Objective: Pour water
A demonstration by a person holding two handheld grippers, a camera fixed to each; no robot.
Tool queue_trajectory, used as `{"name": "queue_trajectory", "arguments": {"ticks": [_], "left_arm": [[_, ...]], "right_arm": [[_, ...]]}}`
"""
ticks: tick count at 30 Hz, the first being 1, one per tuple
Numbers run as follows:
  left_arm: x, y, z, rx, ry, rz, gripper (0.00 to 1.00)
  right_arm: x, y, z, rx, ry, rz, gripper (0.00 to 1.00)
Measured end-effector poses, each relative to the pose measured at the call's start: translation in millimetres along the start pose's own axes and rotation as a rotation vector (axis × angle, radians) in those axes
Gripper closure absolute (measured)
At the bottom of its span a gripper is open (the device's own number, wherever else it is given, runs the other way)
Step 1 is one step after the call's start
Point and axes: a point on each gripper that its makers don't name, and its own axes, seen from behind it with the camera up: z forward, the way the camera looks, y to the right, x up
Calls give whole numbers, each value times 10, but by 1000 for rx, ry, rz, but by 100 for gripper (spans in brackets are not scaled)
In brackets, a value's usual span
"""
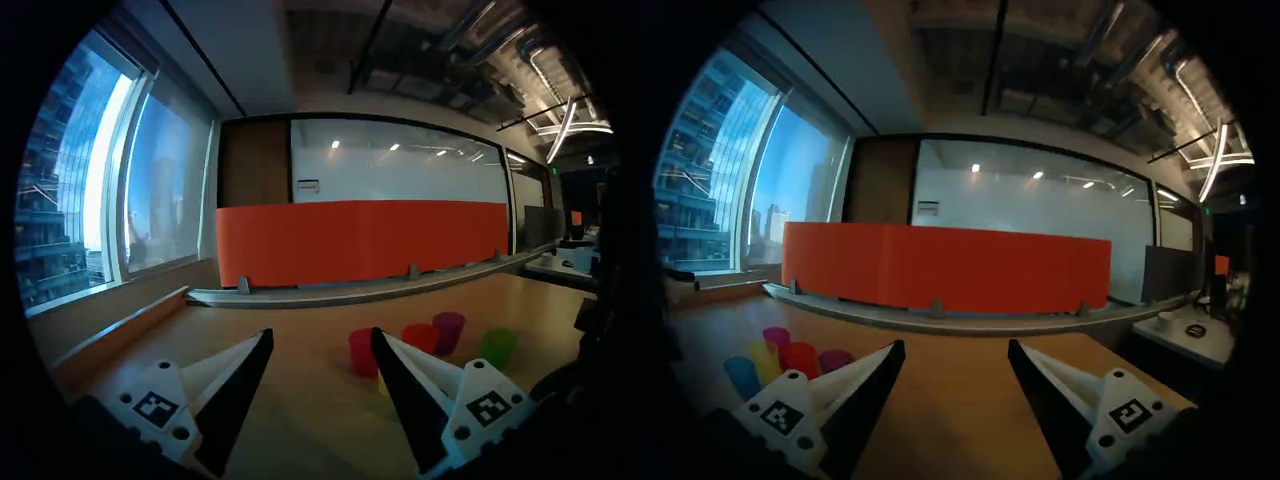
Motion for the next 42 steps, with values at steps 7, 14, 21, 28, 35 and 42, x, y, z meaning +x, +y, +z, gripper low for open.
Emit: {"name": "queue_trajectory", "arguments": {"ticks": [7,14,21,28,35,42], "left_arm": [[-27,-1,47,16,13,4,10],[-148,-7,87,27,8,4,10],[-244,-66,116,50,10,-1,10],[-286,-80,163,68,25,14,10],[-321,-75,214,82,38,27,10],[-386,-80,238,94,44,25,10]], "right_arm": [[-91,50,-32,-31,-3,35,0],[-207,66,-47,-47,-7,65,0],[-240,88,-49,-53,-2,82,0],[-272,86,-21,-55,-5,87,0],[-316,68,3,-58,-18,83,0],[-332,91,19,-69,-31,77,0]]}}
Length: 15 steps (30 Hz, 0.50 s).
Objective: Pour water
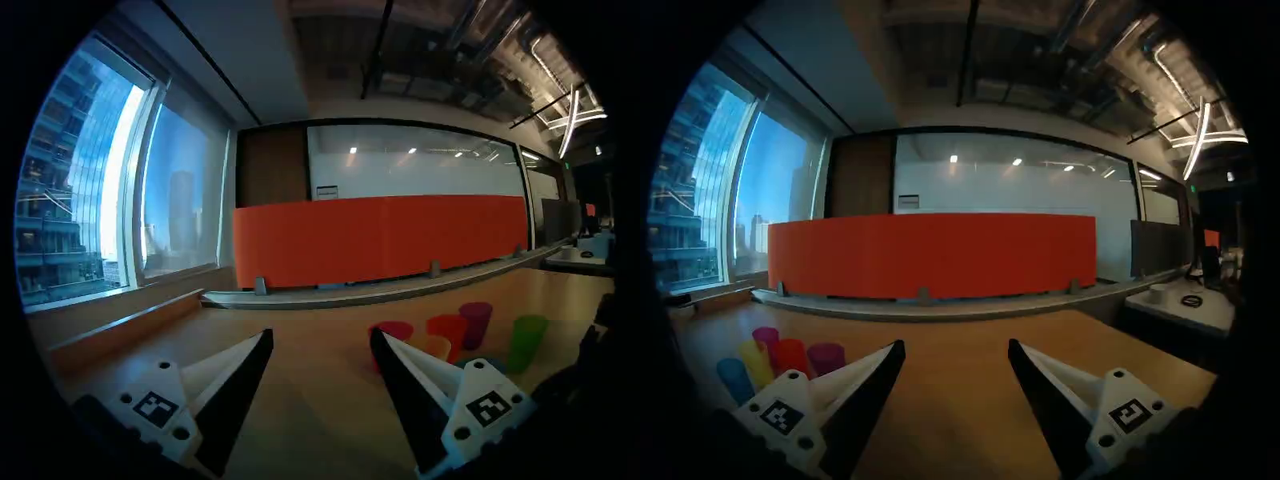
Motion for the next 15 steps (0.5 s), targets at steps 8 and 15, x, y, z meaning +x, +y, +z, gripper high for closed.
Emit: {"name": "queue_trajectory", "arguments": {"ticks": [8,15], "left_arm": [[-101,53,36,-7,-2,-13,10],[-211,55,54,-12,-11,-27,10]], "right_arm": [[28,-53,0,5,-1,-5,0],[31,-64,7,3,-2,-11,0]]}}
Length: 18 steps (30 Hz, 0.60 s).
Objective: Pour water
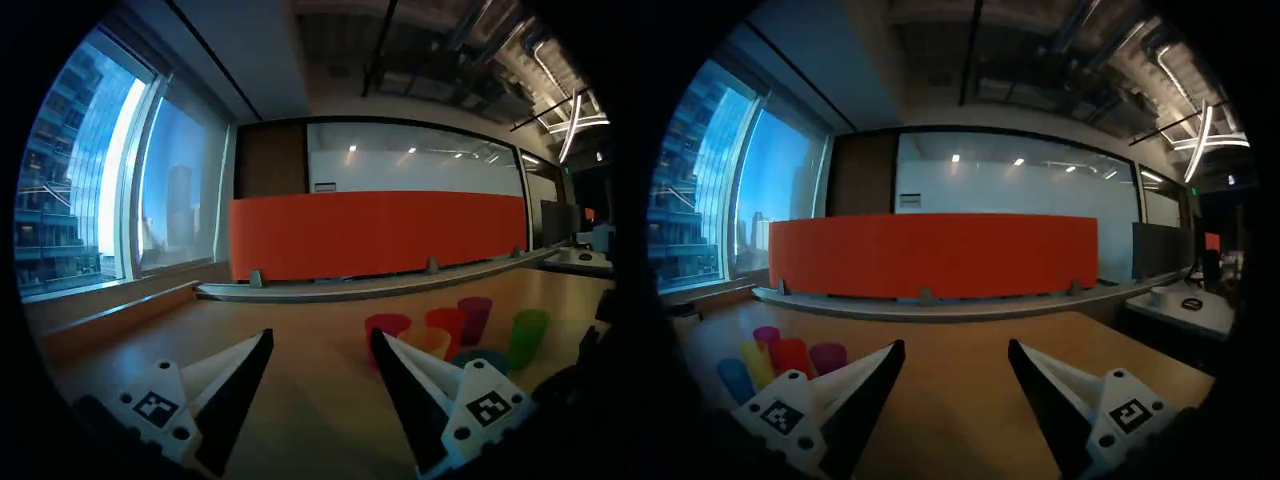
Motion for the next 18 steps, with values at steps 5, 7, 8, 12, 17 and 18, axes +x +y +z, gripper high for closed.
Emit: {"name": "queue_trajectory", "arguments": {"ticks": [5,7,8,12,17,18], "left_arm": [[-48,-32,6,2,-8,-23,10],[-55,-40,8,1,-10,-28,10],[-57,-43,8,1,-10,-30,10],[-83,-43,17,-3,-17,-35,10],[-80,-45,21,-6,-19,-34,10],[-79,-45,21,-7,-19,-34,10]], "right_arm": [[-6,9,2,-7,-4,1,0],[-1,8,3,-8,-6,3,0],[2,7,3,-8,-7,4,0],[10,-14,5,-4,-6,8,0],[-5,-27,10,-2,-6,6,0],[-9,-26,9,-3,-7,6,0]]}}
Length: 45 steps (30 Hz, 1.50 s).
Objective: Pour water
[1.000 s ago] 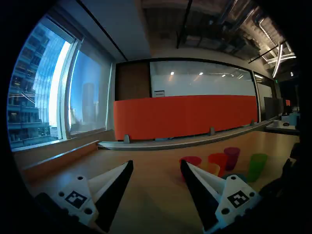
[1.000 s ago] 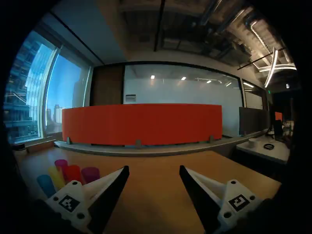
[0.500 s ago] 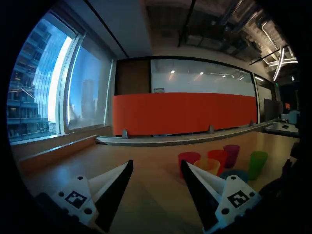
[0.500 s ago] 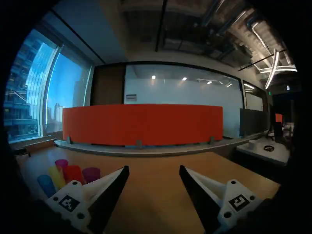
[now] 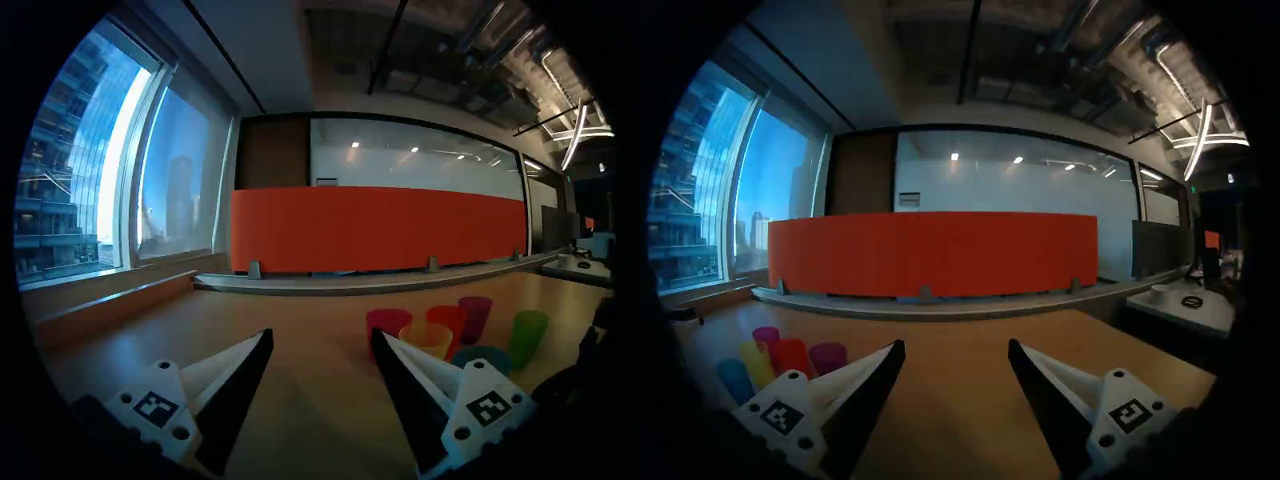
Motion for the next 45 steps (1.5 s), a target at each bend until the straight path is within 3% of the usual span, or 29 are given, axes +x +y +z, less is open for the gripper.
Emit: {"name": "queue_trajectory", "arguments": {"ticks": [20,38,45], "left_arm": [[6,3,-3,-4,-1,0,10],[1,7,-8,-3,-1,1,10],[4,11,-12,-3,-1,1,10]], "right_arm": [[-13,48,-9,4,4,5,0],[2,185,43,-11,55,-9,0],[-68,123,85,11,78,-19,0]]}}
